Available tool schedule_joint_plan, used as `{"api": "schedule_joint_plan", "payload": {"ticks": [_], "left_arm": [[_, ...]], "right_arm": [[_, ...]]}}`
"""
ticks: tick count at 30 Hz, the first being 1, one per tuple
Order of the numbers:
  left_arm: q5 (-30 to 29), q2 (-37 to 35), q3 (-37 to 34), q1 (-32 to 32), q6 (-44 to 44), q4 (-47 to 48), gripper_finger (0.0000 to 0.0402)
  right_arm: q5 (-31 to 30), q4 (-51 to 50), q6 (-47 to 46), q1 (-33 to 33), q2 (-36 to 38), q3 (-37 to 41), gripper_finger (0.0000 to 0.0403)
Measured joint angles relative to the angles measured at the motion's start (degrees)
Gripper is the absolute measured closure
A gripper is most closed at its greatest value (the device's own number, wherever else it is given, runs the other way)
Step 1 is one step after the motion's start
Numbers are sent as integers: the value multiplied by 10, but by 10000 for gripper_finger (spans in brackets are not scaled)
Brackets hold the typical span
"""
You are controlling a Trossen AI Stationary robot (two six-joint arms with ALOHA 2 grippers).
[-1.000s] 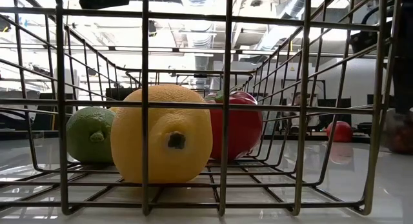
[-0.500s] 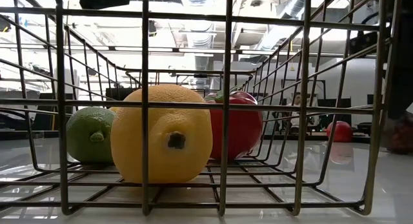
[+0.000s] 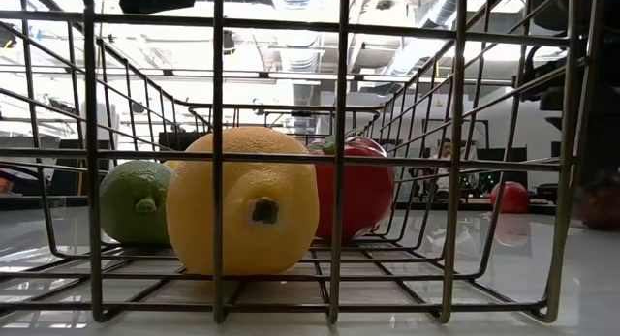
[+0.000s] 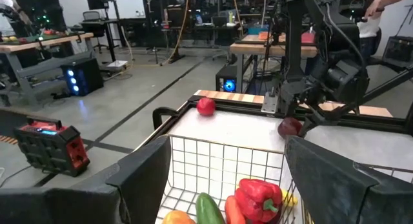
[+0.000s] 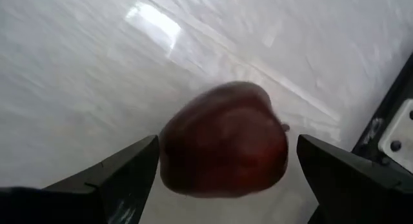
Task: Sort produce into baskets
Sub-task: Put the red apple into the bottom wire basket
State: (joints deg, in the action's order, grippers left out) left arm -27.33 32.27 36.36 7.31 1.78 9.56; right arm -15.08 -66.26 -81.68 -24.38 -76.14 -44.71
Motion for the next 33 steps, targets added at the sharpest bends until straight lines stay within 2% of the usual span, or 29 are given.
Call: {"api": "schedule_joint_plan", "payload": {"ticks": [7, 17, 21, 28, 33], "left_arm": [[0, 0, 0, 0, 0, 0, 110], [0, 0, 0, 0, 0, 0, 110], [0, 0, 0, 0, 0, 0, 110], [0, 0, 0, 0, 0, 0, 110], [0, 0, 0, 0, 0, 1, 110]], "right_arm": [[27, 36, -7, 0, 0, 14, 10], [32, 120, 70, 19, -1, 88, 10], [30, 127, 98, 28, -1, 88, 17], [28, 125, 85, 36, 0, 87, 36], [32, 124, 74, 27, 0, 49, 34]]}}
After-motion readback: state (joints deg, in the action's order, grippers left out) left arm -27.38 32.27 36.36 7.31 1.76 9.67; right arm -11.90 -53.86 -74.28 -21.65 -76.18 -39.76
